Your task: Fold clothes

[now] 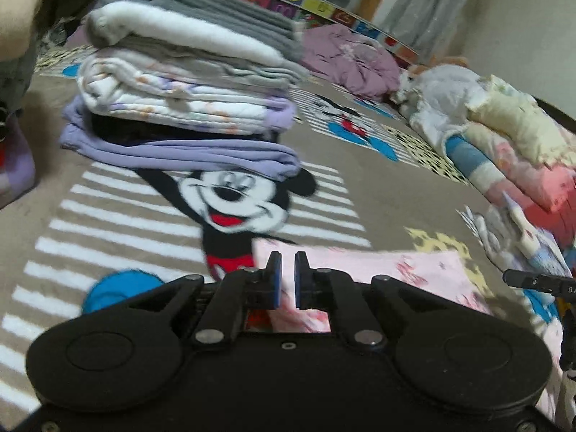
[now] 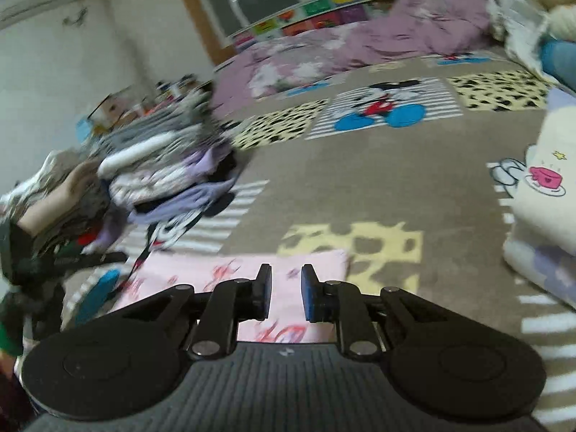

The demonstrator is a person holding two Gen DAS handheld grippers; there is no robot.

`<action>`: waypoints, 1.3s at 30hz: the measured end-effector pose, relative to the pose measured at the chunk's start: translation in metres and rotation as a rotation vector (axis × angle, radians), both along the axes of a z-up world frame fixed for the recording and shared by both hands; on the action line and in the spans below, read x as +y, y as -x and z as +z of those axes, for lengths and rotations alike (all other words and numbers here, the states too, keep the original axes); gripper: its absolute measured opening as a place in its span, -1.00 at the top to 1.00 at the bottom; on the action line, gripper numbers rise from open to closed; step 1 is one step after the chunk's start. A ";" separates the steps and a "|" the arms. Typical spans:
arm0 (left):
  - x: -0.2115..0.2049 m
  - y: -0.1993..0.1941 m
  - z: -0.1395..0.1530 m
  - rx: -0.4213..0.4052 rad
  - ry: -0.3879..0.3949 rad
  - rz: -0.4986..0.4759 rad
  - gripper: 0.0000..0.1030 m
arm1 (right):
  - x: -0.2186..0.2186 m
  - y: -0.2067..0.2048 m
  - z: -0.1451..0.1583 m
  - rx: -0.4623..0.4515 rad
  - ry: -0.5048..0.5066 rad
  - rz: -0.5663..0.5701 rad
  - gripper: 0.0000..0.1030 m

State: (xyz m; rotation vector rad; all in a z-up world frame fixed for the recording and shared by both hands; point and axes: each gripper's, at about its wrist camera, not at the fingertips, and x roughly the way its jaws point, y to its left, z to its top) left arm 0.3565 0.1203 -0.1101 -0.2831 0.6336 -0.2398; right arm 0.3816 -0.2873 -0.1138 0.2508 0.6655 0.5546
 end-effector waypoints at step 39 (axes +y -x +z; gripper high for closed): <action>-0.079 0.125 -0.019 -0.004 -0.311 0.086 0.45 | 0.037 0.222 -0.032 -0.097 0.284 0.023 0.45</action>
